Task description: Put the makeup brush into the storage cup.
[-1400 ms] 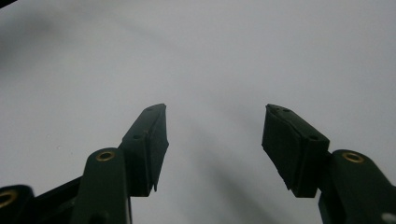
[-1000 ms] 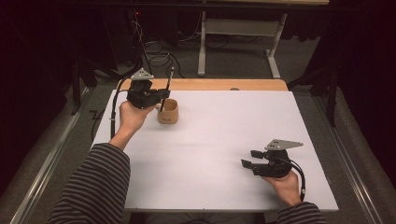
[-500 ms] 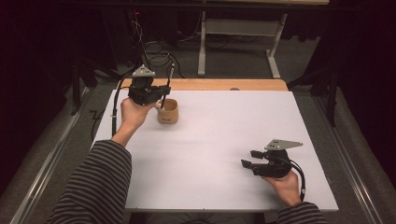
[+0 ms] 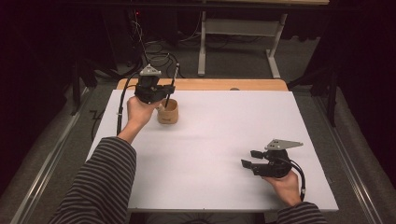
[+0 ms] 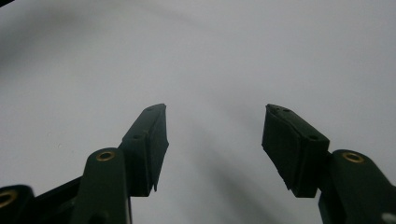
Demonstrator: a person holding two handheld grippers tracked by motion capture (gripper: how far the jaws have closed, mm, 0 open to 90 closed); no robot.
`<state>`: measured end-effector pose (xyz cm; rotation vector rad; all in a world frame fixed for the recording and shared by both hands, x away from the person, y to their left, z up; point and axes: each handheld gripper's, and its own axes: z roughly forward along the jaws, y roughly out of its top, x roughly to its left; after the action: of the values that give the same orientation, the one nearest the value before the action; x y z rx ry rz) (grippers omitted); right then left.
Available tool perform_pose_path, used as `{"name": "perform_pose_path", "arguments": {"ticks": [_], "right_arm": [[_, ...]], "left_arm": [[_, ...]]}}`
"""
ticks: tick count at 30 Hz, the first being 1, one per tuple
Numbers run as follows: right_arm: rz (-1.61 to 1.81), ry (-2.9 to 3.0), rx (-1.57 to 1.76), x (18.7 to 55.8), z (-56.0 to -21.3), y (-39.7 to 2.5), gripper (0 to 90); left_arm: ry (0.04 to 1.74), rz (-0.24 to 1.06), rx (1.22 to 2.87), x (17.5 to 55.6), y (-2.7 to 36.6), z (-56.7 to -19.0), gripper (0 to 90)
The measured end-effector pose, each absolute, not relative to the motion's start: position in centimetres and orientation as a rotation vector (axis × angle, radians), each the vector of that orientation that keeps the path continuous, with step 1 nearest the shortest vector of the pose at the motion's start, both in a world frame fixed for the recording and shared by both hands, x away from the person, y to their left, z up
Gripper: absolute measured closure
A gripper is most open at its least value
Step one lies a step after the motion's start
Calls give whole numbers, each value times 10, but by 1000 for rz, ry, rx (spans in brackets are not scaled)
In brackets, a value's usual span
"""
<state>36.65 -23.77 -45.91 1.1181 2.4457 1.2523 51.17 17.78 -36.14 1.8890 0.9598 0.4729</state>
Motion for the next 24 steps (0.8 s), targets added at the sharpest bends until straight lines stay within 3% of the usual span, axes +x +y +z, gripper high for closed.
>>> {"name": "perform_pose_path", "arguments": {"ticks": [24], "right_arm": [[1258, 2444, 1116, 366, -459, -238, 419]], "left_arm": [[1028, 485, 1893, 531, 166, -376, 833]]}}
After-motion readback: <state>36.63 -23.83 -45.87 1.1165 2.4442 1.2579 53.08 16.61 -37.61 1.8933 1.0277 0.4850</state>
